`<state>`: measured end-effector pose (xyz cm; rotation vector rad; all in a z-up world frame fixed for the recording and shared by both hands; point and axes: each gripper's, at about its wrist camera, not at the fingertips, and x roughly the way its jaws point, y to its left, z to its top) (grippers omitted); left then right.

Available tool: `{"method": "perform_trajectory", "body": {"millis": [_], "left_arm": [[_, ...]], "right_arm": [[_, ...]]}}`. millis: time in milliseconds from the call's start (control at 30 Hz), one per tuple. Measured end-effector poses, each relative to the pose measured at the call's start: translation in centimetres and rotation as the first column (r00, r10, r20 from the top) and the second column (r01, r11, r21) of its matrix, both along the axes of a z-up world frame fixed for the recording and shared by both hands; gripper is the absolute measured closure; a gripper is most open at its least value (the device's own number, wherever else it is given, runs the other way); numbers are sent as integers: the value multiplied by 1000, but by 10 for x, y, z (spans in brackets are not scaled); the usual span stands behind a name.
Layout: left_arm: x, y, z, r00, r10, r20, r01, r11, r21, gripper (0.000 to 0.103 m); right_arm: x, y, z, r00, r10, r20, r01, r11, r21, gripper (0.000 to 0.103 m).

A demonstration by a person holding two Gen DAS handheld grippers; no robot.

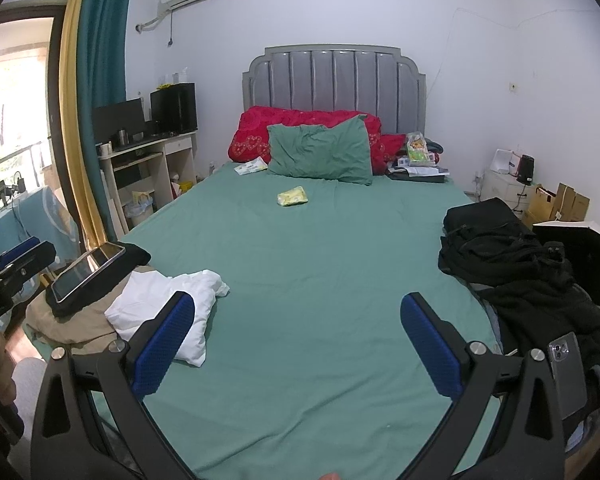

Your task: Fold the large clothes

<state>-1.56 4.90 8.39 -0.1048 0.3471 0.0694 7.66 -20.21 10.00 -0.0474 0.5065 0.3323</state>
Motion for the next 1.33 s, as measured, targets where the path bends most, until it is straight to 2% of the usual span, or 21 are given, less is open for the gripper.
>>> {"method": "perform_trajectory", "body": {"millis": [1333], "left_arm": [[8, 9, 2, 999, -34, -2, 34, 999, 5, 34]], "right_arm": [[0, 0, -5, 1000, -2, -8, 2, 1000, -1, 1]]}}
